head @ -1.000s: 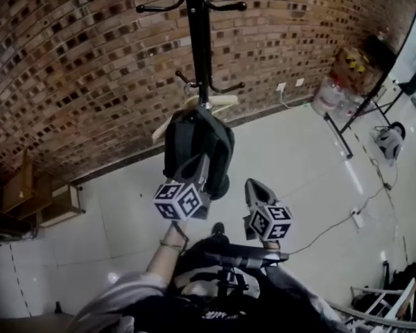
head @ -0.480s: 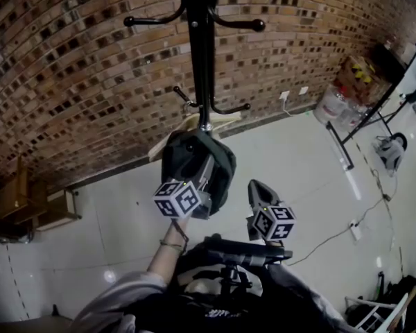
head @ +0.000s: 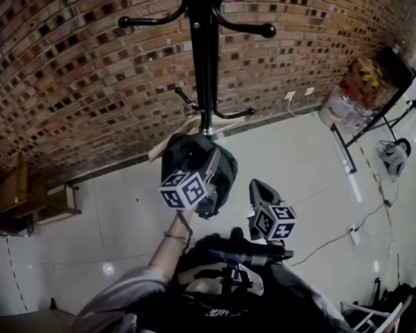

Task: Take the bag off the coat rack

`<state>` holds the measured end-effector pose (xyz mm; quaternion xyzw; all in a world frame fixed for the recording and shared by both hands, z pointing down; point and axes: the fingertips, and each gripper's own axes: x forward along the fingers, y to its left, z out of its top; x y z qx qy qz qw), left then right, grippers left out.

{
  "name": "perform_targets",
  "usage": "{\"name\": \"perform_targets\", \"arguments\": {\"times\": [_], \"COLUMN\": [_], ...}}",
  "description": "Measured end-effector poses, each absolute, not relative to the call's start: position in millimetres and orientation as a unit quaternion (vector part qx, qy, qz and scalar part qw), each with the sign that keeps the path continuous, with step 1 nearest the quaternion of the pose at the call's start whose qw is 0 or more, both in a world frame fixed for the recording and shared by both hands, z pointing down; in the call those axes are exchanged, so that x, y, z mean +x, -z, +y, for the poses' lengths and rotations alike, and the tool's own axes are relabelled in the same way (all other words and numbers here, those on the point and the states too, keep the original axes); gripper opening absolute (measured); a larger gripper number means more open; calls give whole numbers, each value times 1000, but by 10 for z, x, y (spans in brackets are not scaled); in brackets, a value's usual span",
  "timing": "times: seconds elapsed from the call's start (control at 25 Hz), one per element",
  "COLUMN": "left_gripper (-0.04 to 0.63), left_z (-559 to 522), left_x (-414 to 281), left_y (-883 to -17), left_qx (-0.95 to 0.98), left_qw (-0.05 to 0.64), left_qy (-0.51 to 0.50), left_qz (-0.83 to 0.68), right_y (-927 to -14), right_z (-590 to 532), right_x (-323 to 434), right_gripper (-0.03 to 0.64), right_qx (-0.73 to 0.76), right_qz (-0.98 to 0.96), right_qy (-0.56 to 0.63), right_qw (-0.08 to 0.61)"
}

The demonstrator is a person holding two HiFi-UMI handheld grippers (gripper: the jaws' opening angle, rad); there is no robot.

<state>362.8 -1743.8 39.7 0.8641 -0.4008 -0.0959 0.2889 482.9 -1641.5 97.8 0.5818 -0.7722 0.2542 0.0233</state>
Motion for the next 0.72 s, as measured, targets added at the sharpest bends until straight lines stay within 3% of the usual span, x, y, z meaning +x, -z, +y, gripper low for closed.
{"name": "perform_targets", "arguments": {"times": [0.28,0.4,0.72], "left_gripper": [149,71,47], "left_z": [-17604,-17617,-17556], "left_x": [3706,3692,3677], "left_y": [-365,-363,-290], "left_qx": [856,855,844], "left_qw": [284,278,309], "left_qy": [105,108,153], "left_qz": [-418,-424,-410], "right_y": [-902,-858,-917], "right_z": [-16630,-16725,-16895], "right_x": [4946,5019,5072], "right_gripper": [-9,-9,-9], "right_qx": [564,557,536], "right_qz": [-787,-793,-806], "right_qy": [-248,-245,-247], "right_qw": [34,34,47]}}
